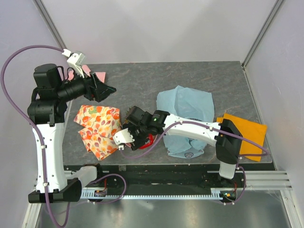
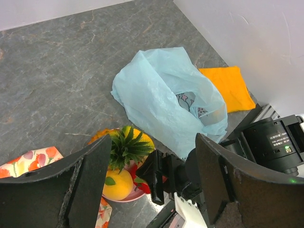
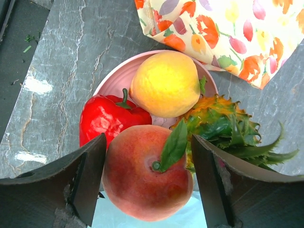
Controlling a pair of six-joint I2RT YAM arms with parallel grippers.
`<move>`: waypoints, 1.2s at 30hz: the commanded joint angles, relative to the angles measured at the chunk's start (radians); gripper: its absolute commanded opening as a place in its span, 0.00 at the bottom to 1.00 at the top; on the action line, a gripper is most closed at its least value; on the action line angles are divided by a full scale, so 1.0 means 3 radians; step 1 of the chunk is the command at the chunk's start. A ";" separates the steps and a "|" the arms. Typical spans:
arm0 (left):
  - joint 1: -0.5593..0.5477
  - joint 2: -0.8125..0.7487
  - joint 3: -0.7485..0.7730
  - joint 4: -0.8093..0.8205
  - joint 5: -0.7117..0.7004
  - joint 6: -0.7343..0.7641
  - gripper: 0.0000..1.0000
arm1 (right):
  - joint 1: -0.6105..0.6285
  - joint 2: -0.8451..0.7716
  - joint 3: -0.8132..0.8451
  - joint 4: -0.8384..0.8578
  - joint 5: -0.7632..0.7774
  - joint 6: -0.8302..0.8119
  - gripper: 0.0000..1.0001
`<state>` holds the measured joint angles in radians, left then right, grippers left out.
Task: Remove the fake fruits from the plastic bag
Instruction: Place the fake fruit on the plate.
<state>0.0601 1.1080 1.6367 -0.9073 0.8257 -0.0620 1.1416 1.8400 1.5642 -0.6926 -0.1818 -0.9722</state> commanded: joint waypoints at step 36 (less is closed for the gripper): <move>0.0015 0.0019 -0.0051 0.0197 0.0229 -0.0151 0.77 | 0.0096 -0.0442 -0.0351 0.0534 0.0330 -0.0200 0.81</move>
<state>0.0612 1.1172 1.6234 -0.8829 0.8673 -0.0746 1.1652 1.7588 1.4666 -0.5938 -0.1139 -0.9997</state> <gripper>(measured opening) 0.776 0.808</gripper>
